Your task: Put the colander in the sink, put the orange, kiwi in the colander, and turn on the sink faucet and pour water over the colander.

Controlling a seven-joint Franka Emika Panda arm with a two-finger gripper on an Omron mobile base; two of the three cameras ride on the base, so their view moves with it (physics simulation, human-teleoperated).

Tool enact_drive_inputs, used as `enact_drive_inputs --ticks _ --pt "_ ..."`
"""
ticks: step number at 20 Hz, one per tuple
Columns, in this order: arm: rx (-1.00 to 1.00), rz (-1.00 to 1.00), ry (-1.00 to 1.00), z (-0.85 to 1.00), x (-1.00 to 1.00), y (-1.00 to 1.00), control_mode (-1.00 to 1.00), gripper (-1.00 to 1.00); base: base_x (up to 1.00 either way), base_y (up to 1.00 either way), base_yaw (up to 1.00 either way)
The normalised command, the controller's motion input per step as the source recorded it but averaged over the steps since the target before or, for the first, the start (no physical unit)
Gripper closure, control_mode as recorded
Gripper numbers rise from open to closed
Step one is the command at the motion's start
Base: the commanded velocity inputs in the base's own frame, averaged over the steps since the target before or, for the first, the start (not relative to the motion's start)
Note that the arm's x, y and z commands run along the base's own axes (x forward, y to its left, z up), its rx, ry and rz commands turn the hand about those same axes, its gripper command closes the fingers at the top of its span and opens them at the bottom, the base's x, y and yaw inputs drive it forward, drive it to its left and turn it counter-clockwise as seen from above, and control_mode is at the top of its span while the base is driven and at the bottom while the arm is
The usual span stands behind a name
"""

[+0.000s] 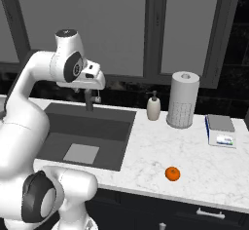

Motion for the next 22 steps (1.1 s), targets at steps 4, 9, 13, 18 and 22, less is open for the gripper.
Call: enact_drive_inputs --ticks 4,9,13,18,22 --pt "0.00 0.00 -0.04 0.00 -0.12 0.12 -1.00 -1.00 0.00 0.00 0.00" --pt "0.00 0.00 -0.15 0.00 -0.44 0.38 -1.00 -1.00 0.00 0.00 0.00" --pt "0.07 0.00 -0.19 0.00 -0.49 0.46 -1.00 -1.00 0.00 0.00 0.00" --pt "0.12 -0.01 -0.14 0.00 -0.32 0.65 -1.00 -1.00 0.00 0.00 0.00" --pt "0.14 -0.01 -0.01 0.00 -0.08 0.85 -1.00 -1.00 0.00 0.00 0.00"
